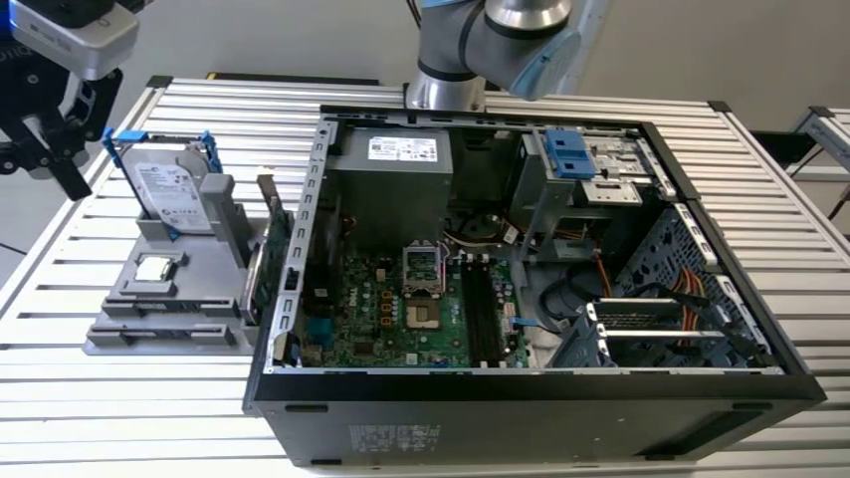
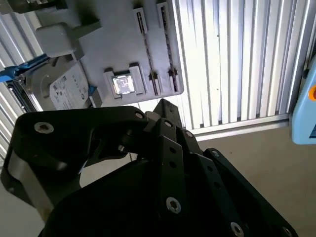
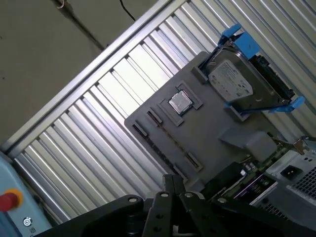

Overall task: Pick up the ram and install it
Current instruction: 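Pick up the ram and move it above insertion slot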

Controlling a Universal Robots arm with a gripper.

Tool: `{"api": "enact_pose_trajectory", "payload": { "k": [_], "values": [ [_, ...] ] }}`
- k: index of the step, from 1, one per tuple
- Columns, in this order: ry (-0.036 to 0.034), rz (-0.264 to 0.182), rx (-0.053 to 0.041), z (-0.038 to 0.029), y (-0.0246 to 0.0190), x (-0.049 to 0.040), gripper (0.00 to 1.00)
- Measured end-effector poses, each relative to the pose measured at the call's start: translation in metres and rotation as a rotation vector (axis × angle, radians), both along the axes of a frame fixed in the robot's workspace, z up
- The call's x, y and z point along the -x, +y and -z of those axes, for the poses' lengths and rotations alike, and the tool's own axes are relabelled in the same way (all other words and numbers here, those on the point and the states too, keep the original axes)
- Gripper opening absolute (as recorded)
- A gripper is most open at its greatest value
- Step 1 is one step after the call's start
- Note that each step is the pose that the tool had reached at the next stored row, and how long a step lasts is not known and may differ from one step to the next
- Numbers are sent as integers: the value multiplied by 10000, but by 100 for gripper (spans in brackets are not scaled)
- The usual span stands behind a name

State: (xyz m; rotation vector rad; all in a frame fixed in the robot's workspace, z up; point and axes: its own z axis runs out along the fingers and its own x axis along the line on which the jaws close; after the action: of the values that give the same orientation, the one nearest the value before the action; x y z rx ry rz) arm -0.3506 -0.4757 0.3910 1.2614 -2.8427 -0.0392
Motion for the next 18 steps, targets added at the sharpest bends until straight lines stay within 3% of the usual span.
{"api": "enact_pose_trajectory", "payload": {
  "k": [18],
  "values": [
    [0,-1310,0,0,0,0,0]
  ]
}}
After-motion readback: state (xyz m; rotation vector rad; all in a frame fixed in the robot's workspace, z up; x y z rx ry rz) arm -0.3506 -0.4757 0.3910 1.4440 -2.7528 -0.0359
